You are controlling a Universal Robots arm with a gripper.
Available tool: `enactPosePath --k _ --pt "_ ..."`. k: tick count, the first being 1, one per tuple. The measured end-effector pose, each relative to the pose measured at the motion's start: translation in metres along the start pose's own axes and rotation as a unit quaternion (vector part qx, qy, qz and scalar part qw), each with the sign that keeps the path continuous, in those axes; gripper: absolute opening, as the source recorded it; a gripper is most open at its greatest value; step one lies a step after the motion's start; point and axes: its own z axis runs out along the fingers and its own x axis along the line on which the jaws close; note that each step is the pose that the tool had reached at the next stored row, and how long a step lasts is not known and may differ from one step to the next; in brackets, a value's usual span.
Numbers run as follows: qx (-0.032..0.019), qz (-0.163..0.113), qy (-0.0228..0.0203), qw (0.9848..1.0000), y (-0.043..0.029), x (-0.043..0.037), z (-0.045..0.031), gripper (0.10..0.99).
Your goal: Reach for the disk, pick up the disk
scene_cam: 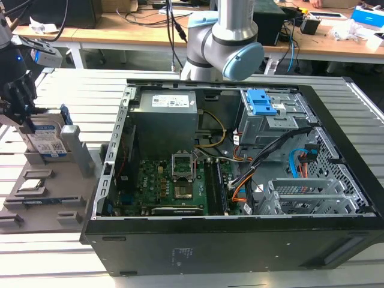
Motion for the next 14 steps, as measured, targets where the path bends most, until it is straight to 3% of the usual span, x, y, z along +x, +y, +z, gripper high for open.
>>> enactPosePath --k 14 --pt "-0.0001 0.000 0.0000 1.0000 0.0001 -0.0001 -0.0067 0.369"
